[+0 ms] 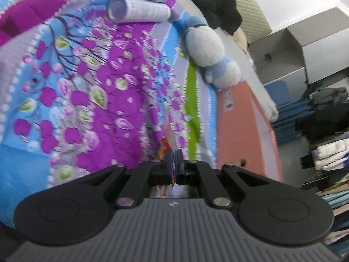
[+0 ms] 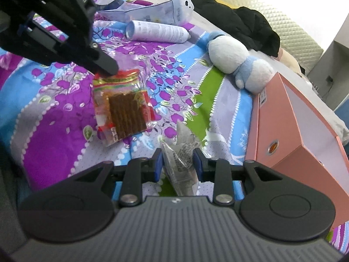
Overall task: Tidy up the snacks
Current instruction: 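Lift both held packets up off the quilt, then carry both held packets over the pink box and lower them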
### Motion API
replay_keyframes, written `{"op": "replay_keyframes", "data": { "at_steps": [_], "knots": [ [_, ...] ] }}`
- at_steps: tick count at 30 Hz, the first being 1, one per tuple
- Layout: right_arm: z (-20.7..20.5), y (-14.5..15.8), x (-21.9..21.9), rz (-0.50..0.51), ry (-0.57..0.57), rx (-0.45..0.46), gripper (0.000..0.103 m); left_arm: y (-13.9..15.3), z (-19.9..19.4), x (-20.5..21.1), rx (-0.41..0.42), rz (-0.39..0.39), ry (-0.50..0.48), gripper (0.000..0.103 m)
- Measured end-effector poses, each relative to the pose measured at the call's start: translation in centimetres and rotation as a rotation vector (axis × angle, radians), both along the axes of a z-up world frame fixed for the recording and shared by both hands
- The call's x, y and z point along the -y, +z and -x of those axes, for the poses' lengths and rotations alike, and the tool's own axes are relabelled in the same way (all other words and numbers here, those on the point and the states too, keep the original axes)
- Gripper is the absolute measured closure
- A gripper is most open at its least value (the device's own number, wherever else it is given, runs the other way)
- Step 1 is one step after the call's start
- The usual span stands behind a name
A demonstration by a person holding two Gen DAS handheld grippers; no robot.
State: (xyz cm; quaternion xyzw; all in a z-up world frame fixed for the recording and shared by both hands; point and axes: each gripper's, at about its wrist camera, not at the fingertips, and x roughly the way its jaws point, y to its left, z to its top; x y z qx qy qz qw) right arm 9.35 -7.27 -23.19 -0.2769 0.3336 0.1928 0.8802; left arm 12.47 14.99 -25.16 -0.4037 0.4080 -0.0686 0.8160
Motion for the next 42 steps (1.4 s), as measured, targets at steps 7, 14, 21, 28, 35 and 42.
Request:
{"op": "replay_keyframes", "data": {
  "at_steps": [7, 14, 21, 28, 35, 42],
  "knots": [
    [-0.2, 0.6, 0.7, -0.063, -0.016, -0.031, 0.052, 0.1, 0.1, 0.0, -0.037, -0.111, -0.034, 0.096],
    [-0.4, 1.3, 2.6, -0.238, -0.082, -0.110, 0.037, 0.4, 0.7, 0.5, -0.025, -0.244, -0.089, 0.032],
    [-2.1, 1.7, 5.6, -0.442, -0.239, -0.166, 0.037, 0.9, 0.4, 2.4, 0.055, -0.354, -0.194, 0.023],
    [-4.7, 0.5, 8.3, -0.634, -0.390, -0.304, 0.037, 0.0, -0.4, 5.7, 0.097, -0.454, -0.321, 0.023],
    [-5.9, -0.9, 8.2, -0.703, -0.428, -0.411, 0.037, -1.9, -1.1, 7.9, 0.086, -0.567, -0.360, 0.023],
    [-6.3, -1.8, 7.2, -0.679, -0.431, -0.437, 0.035, -2.9, -1.7, 10.1, 0.081, -0.710, -0.415, 0.027]
  ]
}}
